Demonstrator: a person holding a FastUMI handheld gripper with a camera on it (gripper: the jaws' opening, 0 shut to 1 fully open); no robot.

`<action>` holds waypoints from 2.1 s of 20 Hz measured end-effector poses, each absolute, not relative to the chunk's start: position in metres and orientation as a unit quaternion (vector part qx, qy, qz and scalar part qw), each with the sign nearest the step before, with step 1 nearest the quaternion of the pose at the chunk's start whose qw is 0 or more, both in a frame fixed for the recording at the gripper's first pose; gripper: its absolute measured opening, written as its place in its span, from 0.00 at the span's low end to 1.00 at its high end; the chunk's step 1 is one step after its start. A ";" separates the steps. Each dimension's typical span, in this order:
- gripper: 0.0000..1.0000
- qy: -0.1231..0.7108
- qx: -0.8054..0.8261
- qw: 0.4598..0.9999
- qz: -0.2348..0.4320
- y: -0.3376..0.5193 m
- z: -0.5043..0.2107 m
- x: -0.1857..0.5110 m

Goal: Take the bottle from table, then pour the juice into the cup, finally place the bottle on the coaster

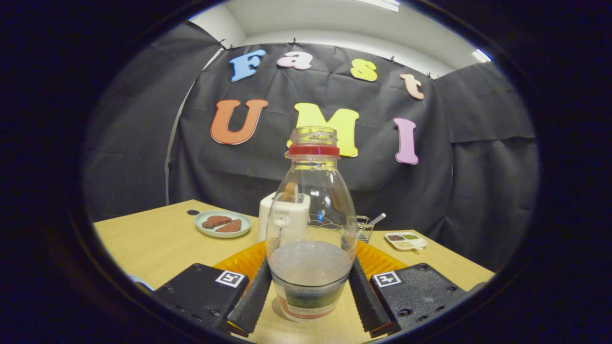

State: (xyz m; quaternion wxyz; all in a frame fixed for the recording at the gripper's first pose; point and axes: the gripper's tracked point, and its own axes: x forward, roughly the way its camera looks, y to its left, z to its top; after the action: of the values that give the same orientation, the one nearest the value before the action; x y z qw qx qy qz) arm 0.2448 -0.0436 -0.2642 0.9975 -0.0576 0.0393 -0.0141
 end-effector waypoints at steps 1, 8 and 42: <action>0.83 0.039 -0.052 0.998 -0.012 -0.044 -0.269 0.250; 0.83 0.040 -0.021 0.999 -0.006 -0.047 -0.302 0.278; 1.00 0.019 -0.016 1.000 0.005 -0.045 -0.251 0.250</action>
State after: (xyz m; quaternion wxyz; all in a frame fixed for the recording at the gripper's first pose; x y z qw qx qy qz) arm 0.2498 -0.0447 -0.2515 0.9997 -0.0159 0.0190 0.0047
